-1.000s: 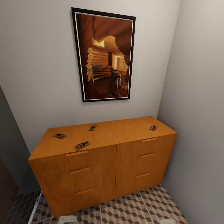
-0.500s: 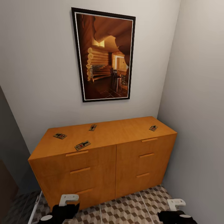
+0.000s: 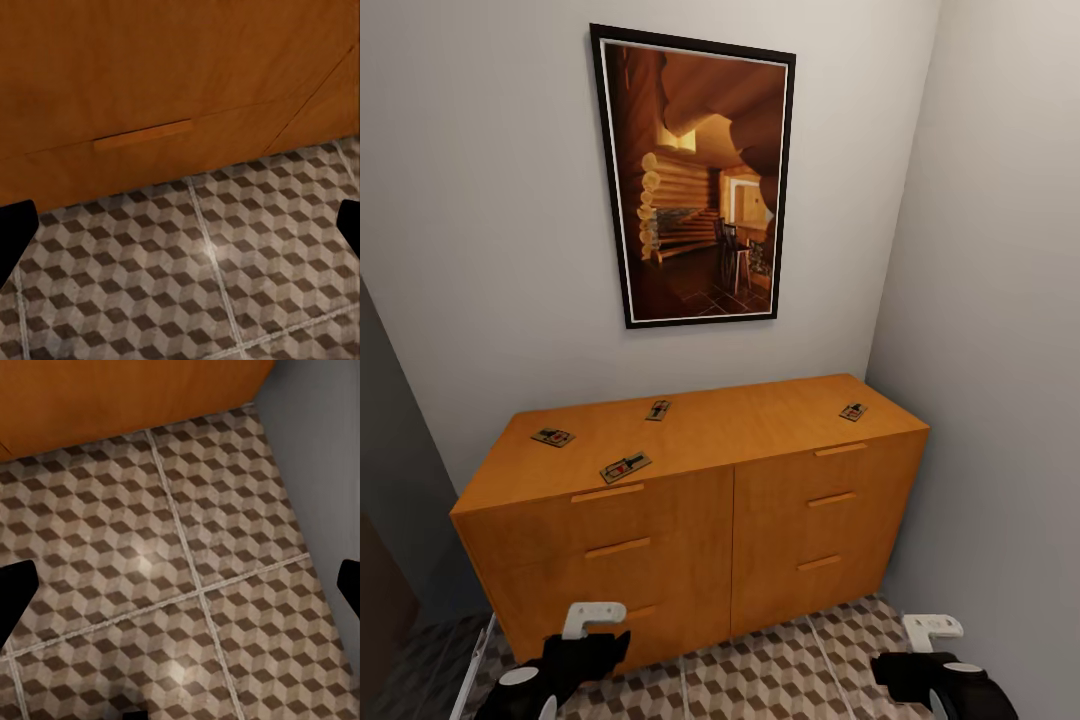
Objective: Take the four mousetraps from the cabinet in the bathroom and place them on the bathroom floor. Make sure all four end up on the same floor surface, and ensure that at least two of them are either under or directly next to the same bathroom sink.
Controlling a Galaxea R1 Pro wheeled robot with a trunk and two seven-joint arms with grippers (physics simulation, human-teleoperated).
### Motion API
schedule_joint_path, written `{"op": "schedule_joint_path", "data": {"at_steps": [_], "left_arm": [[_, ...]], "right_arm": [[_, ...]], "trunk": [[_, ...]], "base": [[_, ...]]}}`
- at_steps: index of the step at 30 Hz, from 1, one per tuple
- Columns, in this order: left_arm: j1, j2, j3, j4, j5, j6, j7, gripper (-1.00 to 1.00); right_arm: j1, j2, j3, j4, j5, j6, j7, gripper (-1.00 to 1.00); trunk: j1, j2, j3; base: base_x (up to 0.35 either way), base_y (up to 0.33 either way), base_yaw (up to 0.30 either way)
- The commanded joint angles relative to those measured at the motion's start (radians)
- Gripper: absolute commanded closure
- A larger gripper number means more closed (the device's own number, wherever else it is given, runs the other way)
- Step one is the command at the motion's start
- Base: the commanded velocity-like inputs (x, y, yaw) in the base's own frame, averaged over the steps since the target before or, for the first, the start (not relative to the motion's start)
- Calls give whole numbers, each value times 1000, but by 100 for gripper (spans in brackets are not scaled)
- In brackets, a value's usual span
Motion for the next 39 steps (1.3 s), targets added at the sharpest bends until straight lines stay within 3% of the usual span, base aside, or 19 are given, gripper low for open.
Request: {"op": "schedule_joint_path", "data": {"at_steps": [1,6,16,22,29,34,39], "left_arm": [[0,-8,-4,-4,2,7,-1,-100],[0,-42,-31,-14,1,24,-1,-100],[-28,-84,-101,-20,7,110,-2,-100],[-73,-121,-119,-22,9,157,-2,-100],[-152,-139,-151,-30,15,222,-17,-100],[-217,-139,-182,-32,53,261,-45,-100],[-280,-139,-196,-33,143,290,-75,-100]], "right_arm": [[-4,0,1,-3,6,8,2,-100],[-37,-1,1,-8,6,54,2,-100],[-119,0,0,-10,6,149,2,-100],[-176,0,-1,-12,6,149,2,-100],[-254,0,-1,-15,6,149,2,-100],[-309,-1,-1,-22,6,149,2,-100],[-361,-2,-1,-27,6,149,2,-100]], "trunk": [[0,-1,-1],[0,-1,-1],[0,-1,-1],[0,-1,-1],[0,-1,-1],[0,-1,-1],[0,-1,-1]], "base": [[0,0,0],[0,0,0],[0,0,0],[0,0,0],[0,0,0],[0,0,0],[0,0,0]]}}
